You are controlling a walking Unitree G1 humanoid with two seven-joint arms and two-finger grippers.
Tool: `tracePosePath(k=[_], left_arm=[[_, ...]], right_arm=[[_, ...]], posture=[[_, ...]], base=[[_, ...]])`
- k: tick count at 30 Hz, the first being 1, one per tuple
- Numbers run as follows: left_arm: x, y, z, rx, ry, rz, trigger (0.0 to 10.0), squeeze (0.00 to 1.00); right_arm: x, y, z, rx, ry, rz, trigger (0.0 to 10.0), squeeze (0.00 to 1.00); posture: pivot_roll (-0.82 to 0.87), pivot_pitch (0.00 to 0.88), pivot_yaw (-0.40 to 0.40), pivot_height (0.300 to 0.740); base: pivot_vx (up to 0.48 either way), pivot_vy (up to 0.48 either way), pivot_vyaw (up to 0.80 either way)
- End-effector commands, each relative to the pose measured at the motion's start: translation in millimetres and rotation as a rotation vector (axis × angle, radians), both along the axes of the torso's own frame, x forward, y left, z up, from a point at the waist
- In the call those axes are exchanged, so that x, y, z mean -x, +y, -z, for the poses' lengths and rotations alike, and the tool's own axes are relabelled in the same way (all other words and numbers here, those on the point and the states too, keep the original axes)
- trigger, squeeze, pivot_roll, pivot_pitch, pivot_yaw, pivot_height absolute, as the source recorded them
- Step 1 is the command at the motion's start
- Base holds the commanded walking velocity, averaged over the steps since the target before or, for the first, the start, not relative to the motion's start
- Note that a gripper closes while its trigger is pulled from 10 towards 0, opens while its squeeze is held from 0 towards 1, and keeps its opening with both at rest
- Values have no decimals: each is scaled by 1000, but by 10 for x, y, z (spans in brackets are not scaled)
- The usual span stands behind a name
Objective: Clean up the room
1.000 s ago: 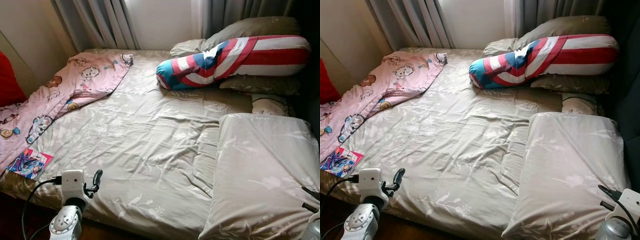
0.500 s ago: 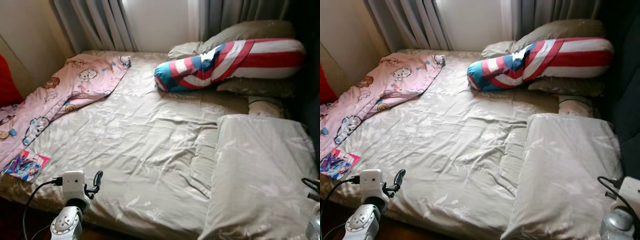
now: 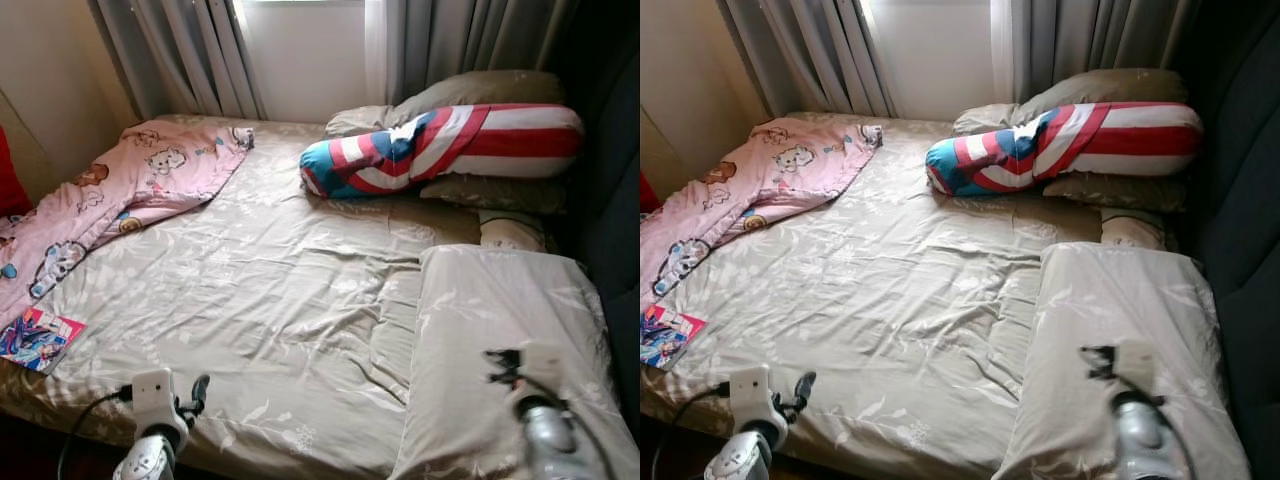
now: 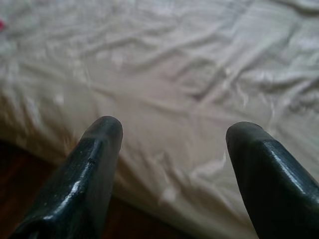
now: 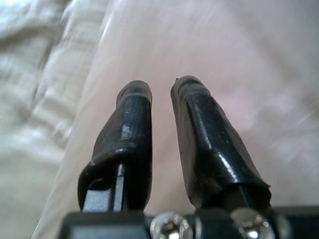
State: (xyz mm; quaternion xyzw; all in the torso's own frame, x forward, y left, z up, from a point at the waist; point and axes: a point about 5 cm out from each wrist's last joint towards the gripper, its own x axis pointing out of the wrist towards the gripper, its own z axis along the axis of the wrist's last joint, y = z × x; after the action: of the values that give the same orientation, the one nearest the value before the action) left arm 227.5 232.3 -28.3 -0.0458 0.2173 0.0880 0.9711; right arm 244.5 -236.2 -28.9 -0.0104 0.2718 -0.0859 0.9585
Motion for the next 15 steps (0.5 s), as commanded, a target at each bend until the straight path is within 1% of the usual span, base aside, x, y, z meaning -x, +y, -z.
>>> tracePosePath(k=[1, 2, 4, 6, 7, 8, 10, 12, 15], left_arm=[[-4, 5, 18, -5, 22, 0, 10000, 0], [15, -14, 59, 1, 52, 3, 10000, 0], [35, -35, 102, 5, 83, 8, 10000, 0], [126, -71, 212, -3, 169, 21, 10000, 0], [126, -71, 212, -3, 169, 21, 10000, 0], [167, -93, 260, 2, 206, 22, 10000, 0], [181, -105, 277, 3, 220, 24, 10000, 0], [238, -145, 334, -5, 267, 36, 10000, 0], [270, -162, 362, -5, 288, 35, 10000, 0]], right_arm=[[58, -19, 49, 3, 39, -6, 10000, 0], [149, 7, 136, -5, 98, -8, 10000, 0], [212, 33, 192, -18, 134, -14, 10000, 0], [309, 119, 286, -43, 191, -35, 10000, 0], [309, 119, 286, -43, 191, -35, 10000, 0], [361, 143, 328, -50, 220, -30, 10000, 0], [382, 145, 343, -50, 231, -25, 10000, 0], [438, 165, 384, -73, 257, -12, 10000, 0], [476, 181, 411, -80, 275, -11, 10000, 0]], posture=[[-86, 0, 25, 740], [-83, 0, 20, 740], [-80, 0, 18, 740], [-89, 0, 19, 740], [-89, 0, 19, 740], [-86, 0, 18, 740], [-84, 0, 17, 740], [-79, 0, 14, 740], [-85, 0, 14, 740]], base=[[0, 0, 0], [0, 0, 0], [0, 0, 0], [0, 0, 0], [0, 0, 0], [0, 0, 0], [0, 0, 0], [0, 0, 0], [0, 0, 0]])
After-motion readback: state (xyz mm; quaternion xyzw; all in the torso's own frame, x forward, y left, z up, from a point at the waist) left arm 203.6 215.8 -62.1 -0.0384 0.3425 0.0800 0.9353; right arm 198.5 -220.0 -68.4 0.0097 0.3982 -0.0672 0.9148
